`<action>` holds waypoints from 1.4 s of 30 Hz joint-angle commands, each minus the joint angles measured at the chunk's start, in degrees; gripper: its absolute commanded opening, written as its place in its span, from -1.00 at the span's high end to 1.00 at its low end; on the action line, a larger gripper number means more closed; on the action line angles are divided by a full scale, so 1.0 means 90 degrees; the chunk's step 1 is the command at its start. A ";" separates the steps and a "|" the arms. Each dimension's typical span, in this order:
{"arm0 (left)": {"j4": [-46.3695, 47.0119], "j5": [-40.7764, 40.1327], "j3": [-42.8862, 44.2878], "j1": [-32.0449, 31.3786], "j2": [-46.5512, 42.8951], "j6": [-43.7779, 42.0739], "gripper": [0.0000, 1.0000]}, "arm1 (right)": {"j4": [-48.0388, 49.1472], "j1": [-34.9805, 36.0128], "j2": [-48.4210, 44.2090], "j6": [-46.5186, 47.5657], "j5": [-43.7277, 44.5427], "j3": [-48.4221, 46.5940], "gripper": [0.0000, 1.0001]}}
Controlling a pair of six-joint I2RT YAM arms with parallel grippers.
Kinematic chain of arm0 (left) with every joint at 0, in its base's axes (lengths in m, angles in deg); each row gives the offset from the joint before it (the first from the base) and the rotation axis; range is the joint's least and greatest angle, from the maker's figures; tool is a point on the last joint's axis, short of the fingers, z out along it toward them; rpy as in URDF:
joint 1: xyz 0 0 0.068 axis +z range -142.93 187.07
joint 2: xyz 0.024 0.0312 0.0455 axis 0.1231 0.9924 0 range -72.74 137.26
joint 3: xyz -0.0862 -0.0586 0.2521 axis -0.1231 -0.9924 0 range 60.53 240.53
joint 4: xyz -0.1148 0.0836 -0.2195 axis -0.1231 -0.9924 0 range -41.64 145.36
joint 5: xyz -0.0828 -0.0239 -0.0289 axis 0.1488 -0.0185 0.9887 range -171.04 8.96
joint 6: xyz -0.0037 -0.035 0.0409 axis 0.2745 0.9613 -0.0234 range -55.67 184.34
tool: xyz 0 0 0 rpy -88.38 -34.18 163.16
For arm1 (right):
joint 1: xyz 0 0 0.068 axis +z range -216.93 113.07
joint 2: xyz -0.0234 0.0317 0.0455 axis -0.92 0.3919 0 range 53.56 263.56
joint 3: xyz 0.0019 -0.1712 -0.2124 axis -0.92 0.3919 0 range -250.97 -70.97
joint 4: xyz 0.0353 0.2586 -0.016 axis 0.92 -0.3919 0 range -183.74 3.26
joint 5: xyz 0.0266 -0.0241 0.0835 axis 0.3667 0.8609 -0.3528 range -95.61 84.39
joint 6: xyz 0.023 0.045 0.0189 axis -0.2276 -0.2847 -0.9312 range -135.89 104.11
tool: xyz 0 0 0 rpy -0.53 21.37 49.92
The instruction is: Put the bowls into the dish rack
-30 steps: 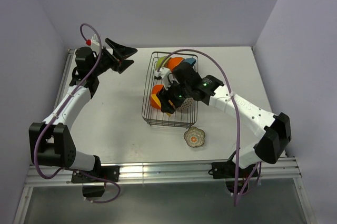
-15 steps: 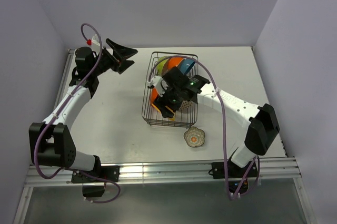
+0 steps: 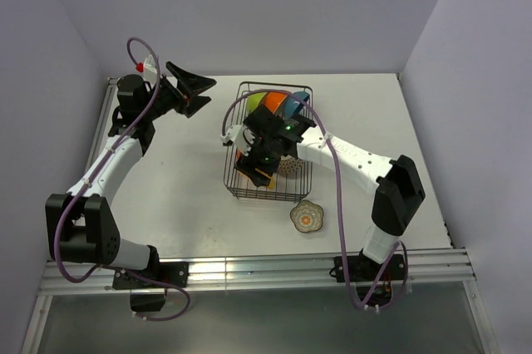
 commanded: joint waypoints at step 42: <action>0.0300 0.0176 -0.0026 0.0054 0.0003 -0.0134 -0.89 | -0.0770 0.0178 0.0608 0.0704 0.0364 -0.0945 0.65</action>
